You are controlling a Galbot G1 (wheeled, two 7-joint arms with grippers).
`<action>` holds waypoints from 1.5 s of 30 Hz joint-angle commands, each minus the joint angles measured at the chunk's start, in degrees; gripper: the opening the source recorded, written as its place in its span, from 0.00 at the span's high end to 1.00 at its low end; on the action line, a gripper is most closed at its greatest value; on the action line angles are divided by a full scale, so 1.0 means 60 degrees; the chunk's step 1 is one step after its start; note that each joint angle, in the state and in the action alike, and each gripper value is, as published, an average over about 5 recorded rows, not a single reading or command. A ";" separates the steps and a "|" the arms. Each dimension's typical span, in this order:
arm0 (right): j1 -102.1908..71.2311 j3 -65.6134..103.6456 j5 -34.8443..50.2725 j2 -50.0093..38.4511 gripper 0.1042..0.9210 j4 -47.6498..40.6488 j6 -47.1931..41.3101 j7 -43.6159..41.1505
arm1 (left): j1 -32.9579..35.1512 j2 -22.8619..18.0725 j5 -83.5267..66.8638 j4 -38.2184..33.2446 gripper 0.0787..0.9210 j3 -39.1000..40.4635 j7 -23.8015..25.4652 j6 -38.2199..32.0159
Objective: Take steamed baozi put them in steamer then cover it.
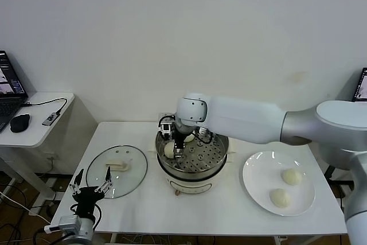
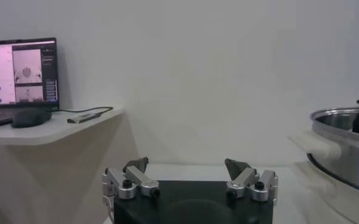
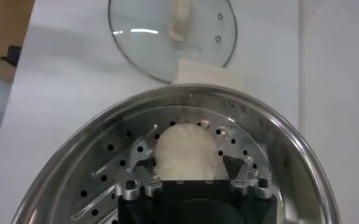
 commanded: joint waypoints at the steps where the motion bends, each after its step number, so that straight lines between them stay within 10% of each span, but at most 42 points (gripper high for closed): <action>1: 0.1434 -0.0073 -0.0885 -0.1564 0.12 0.0974 0.0552 -0.1812 | 0.0021 0.0058 -0.0015 -0.0044 0.12 -0.0033 0.0001 0.0009; 24: -0.1140 0.1619 -0.4221 -0.9111 0.12 0.3774 0.3337 -0.3494 | 0.0038 -0.0078 0.0200 -0.0113 0.12 0.0296 -0.0002 0.0035; 45: -0.7957 0.6681 -0.6128 -0.9539 0.12 0.3503 0.4037 -0.2509 | 0.0180 -0.0240 0.0460 -0.0104 0.12 0.0404 -0.0005 0.0037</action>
